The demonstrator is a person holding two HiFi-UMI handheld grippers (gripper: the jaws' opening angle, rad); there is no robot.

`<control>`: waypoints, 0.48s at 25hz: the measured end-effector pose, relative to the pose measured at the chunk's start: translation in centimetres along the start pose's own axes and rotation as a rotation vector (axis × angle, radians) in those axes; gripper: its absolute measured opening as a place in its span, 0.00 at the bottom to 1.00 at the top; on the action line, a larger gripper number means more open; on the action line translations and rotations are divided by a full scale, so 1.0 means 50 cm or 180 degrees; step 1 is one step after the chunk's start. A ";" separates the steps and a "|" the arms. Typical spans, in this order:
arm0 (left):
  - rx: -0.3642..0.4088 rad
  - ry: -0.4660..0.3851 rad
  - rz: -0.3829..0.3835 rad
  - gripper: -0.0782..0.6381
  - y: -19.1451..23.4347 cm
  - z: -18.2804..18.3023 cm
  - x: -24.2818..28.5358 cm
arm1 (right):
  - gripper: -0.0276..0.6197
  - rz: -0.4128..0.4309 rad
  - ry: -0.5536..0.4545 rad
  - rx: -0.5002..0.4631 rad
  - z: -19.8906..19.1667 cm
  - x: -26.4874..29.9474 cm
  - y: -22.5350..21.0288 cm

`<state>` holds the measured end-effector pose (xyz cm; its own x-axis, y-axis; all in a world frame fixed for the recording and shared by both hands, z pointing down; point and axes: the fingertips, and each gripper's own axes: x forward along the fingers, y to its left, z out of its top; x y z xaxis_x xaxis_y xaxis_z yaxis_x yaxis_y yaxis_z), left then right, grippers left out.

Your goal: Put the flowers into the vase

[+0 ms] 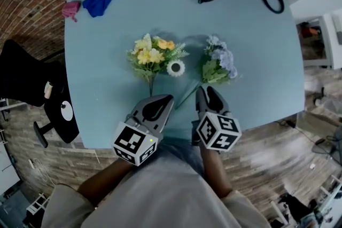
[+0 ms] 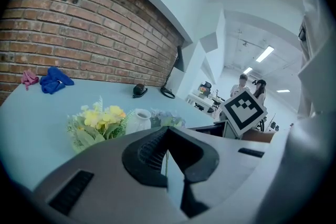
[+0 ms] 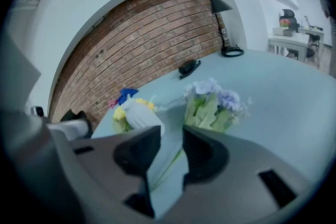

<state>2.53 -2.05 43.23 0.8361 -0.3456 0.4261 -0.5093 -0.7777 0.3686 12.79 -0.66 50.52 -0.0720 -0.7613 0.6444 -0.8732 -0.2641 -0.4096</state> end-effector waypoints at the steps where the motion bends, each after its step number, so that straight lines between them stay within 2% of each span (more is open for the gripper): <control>1: -0.0009 0.0004 0.0005 0.14 0.001 -0.001 0.001 | 0.24 -0.0014 0.0020 0.0034 -0.003 0.004 -0.005; 12: -0.0127 0.0033 0.0050 0.14 0.022 -0.007 0.009 | 0.24 -0.0068 0.0324 0.0575 -0.043 0.049 -0.042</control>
<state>2.25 -2.89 44.12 0.8260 -0.3519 0.4404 -0.5301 -0.7505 0.3945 13.40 -0.69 54.36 -0.1108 -0.6931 0.7122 -0.7751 -0.3883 -0.4984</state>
